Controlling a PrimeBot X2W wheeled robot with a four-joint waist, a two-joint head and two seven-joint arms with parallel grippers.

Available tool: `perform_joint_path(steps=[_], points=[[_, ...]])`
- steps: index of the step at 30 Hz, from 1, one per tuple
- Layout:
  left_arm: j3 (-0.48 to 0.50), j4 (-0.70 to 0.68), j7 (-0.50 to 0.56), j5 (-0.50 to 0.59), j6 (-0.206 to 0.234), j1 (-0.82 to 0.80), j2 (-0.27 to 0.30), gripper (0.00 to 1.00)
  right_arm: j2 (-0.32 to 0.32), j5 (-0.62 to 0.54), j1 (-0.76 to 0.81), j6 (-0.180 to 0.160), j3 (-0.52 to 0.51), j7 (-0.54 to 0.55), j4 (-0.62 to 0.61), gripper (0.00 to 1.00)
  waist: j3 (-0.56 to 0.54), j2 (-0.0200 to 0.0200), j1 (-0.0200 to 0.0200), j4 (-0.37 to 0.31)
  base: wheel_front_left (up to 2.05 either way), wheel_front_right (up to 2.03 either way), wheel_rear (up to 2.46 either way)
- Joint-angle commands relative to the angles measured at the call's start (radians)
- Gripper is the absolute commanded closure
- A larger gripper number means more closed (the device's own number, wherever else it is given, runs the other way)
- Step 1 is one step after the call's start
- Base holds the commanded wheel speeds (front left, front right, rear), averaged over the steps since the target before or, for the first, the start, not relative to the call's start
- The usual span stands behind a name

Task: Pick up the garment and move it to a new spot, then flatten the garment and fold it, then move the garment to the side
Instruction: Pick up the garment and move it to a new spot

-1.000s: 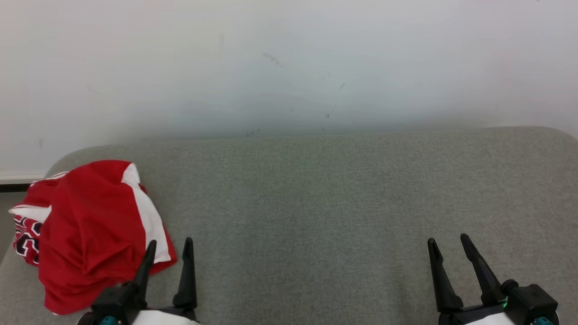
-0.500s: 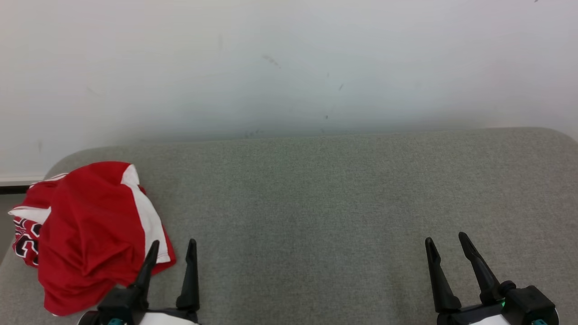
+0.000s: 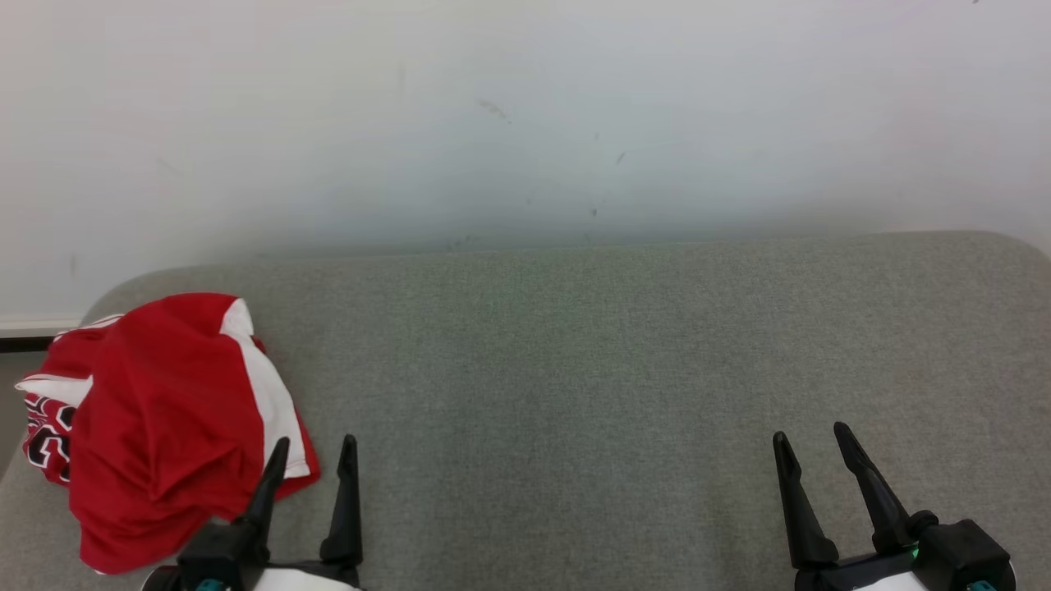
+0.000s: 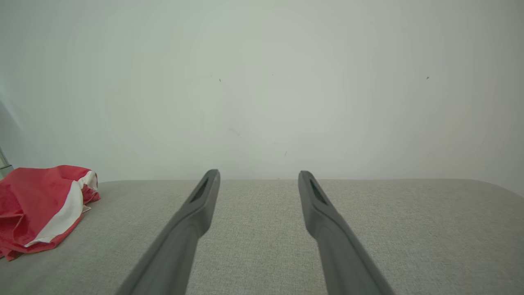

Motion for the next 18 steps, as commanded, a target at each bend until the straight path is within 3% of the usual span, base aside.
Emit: perform_joint_path(steps=[1, 18], points=[[0.003, 0.0, -0.001, 0.008, 0.001, 0.006, 0.006, 0.0, -0.006, 0.004, 0.008, -0.002, 0.0, 0.0, 0.0, 0.0, 0.0, 0.0, 0.0, 0.0, 0.0, 0.0, 0.0], [0.007, 0.02, -0.001, 0.013, 0.004, -0.007, 0.006, 0.0, -0.006, 0.016, 0.017, -0.002, 0.021, 0.0, 0.003, 0.0, -0.007, 0.0, 0.0, 0.059, 0.0, 0.0, 0.0]])
